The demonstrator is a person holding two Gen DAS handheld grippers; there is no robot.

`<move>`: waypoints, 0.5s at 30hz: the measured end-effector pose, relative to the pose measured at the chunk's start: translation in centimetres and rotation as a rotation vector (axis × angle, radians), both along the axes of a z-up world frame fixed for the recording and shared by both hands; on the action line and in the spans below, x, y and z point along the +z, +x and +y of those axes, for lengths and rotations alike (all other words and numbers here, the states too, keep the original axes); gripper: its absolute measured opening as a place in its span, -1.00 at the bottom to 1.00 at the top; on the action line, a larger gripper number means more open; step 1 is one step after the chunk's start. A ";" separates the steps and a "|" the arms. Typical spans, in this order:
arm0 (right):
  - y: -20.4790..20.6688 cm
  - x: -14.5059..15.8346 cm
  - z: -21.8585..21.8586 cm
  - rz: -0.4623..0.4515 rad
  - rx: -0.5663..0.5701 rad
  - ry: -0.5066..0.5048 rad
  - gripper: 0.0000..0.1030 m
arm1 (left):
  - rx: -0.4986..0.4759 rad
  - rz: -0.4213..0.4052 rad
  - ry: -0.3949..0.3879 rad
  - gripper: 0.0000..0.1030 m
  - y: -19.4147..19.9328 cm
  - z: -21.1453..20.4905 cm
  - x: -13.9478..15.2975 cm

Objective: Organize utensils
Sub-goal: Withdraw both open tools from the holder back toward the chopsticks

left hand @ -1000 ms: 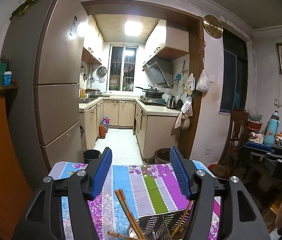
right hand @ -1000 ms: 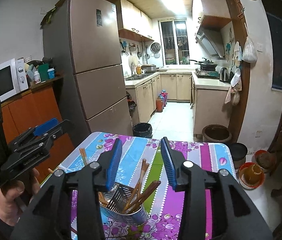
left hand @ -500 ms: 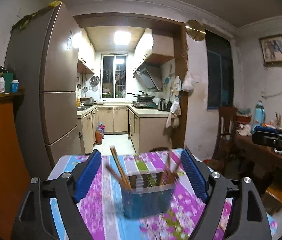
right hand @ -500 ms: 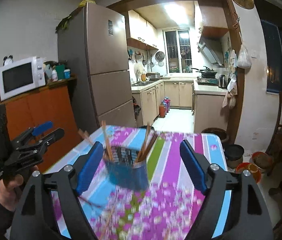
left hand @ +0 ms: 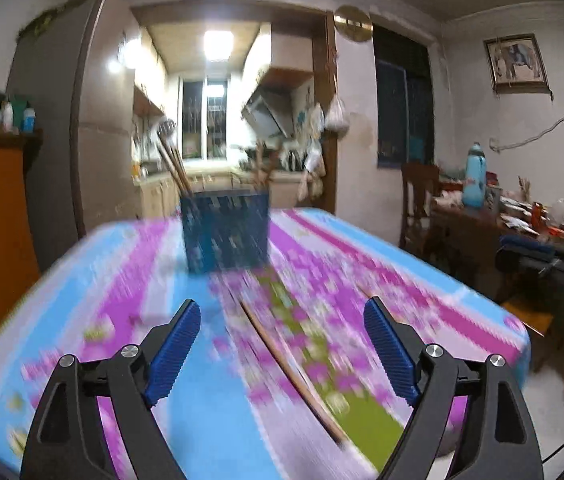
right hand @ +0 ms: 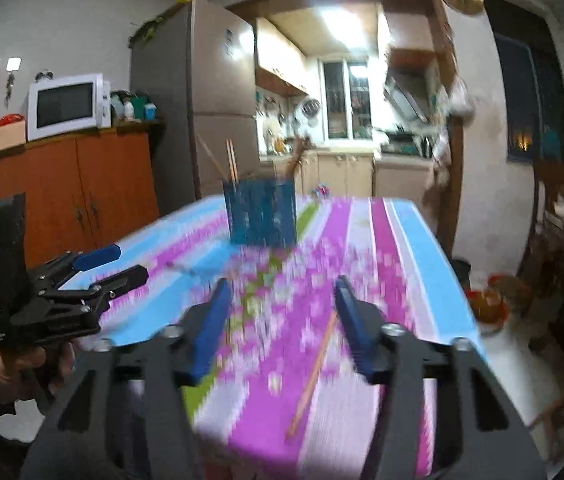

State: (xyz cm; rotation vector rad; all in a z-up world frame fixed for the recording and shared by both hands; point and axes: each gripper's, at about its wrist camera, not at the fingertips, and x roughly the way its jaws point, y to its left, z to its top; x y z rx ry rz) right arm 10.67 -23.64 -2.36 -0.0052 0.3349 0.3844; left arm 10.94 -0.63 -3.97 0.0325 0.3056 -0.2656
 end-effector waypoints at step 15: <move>-1.0 -10.2 0.8 0.077 -0.101 -0.051 -0.64 | -0.002 0.036 0.052 0.23 -1.5 -3.3 -7.3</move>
